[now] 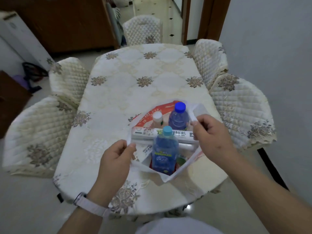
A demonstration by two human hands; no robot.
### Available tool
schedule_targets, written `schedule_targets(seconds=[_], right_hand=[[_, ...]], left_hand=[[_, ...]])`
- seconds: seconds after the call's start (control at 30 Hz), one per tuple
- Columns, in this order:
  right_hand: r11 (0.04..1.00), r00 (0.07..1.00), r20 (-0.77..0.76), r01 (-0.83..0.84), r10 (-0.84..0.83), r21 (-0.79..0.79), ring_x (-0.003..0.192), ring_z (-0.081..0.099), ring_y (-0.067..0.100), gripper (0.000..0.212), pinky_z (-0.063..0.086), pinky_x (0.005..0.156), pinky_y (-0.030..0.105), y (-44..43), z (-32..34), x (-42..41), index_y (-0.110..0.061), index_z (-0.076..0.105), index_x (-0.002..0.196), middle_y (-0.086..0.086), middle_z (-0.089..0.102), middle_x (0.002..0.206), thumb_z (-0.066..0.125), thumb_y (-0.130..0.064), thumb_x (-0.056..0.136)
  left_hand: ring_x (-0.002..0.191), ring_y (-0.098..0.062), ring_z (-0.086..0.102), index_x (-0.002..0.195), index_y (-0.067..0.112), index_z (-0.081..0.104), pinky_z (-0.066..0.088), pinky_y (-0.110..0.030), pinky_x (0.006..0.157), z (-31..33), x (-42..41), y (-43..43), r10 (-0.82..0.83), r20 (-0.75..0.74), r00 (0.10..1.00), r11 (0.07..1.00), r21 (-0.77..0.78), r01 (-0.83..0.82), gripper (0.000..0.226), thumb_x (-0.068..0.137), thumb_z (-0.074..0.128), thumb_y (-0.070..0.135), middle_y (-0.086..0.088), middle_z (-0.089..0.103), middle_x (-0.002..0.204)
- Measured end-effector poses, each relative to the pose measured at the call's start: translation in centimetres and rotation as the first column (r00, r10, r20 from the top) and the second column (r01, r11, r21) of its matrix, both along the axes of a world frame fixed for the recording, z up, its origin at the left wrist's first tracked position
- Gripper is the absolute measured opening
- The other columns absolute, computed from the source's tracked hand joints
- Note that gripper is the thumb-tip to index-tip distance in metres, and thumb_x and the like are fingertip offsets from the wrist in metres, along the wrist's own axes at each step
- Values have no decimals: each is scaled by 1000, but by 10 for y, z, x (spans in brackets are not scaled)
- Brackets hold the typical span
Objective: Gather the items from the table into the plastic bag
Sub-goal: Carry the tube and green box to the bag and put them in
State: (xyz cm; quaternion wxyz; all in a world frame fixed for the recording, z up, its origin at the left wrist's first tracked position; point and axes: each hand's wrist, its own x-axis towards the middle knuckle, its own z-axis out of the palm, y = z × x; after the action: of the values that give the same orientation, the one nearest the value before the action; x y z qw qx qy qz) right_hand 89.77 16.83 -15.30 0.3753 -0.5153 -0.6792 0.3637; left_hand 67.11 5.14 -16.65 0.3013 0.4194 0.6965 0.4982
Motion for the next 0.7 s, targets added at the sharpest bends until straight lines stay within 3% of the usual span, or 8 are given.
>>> schedule_targets(seconds=[0.17,0.23,0.43,0.53,0.6,0.7], right_hand=[[995,985,-173,6,12,103,69,59,33,15,49,64,37,21,48,8,-16,63,80,15,61,68,54,-23,90],[992,986,-155,-41,59,116,66,58,29,16,45,58,31,23,54,8,-19,62,78,16,62,70,55,-17,92],[976,978,-5,-206,207,64,56,47,6,21,38,56,23,11,28,1,-25,56,72,-11,56,60,55,-15,90],[956,952,130,-286,277,62,55,45,6,28,35,53,17,-2,16,0,-29,47,67,-8,49,56,57,-20,92],[931,916,207,-362,344,52,59,47,9,26,36,54,20,-10,8,0,-30,45,70,-5,50,60,55,-25,94],[878,830,364,-475,421,67,66,50,16,19,42,61,36,-20,-1,-1,-28,46,77,-6,51,67,52,-28,94]], left_hand=[[58,-15,42,61,10,55,33,-34,63,33,-13,13,203,213,956,956,169,-240,37,98,54,13,-4,47,59],[59,-15,42,63,13,56,34,-33,62,41,-15,14,201,195,960,947,211,-241,36,99,54,13,-3,49,60],[63,-13,53,73,-1,64,43,-34,68,28,7,10,114,20,993,985,132,-115,29,95,62,17,-5,64,65],[58,-13,47,69,2,63,37,-29,57,15,22,4,35,-83,996,998,45,-32,33,90,65,28,-18,58,64],[56,-13,41,68,2,60,33,-27,53,7,30,0,10,-131,991,1000,-18,-12,35,93,65,26,-19,51,62],[57,-12,44,61,13,57,36,-22,52,-3,41,-3,21,-135,991,997,-69,-30,36,93,64,25,-14,55,63]])
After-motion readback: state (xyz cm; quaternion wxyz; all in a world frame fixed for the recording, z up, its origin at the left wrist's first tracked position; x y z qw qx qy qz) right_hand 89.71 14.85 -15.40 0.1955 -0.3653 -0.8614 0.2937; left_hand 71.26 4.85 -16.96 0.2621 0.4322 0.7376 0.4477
